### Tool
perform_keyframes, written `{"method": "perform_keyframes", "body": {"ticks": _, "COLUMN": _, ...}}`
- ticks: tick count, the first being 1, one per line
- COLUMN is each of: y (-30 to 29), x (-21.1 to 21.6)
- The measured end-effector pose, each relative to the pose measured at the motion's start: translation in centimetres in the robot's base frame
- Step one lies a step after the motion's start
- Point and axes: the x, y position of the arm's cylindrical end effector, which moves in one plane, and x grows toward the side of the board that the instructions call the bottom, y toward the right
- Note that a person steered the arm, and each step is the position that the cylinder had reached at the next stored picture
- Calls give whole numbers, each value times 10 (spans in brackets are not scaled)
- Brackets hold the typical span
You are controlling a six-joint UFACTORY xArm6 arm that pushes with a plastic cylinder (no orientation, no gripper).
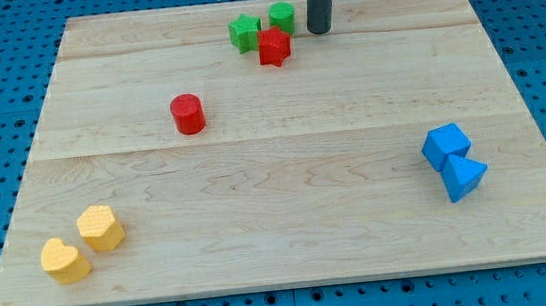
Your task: Make a group out of both the green blocks and red star
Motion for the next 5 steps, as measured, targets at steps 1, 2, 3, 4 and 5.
{"method": "perform_keyframes", "body": {"ticks": 1, "y": 27, "x": -47}}
{"method": "perform_keyframes", "body": {"ticks": 2, "y": -2, "x": -69}}
{"method": "perform_keyframes", "body": {"ticks": 3, "y": -33, "x": -44}}
{"method": "perform_keyframes", "body": {"ticks": 4, "y": -47, "x": -42}}
{"method": "perform_keyframes", "body": {"ticks": 5, "y": -9, "x": -32}}
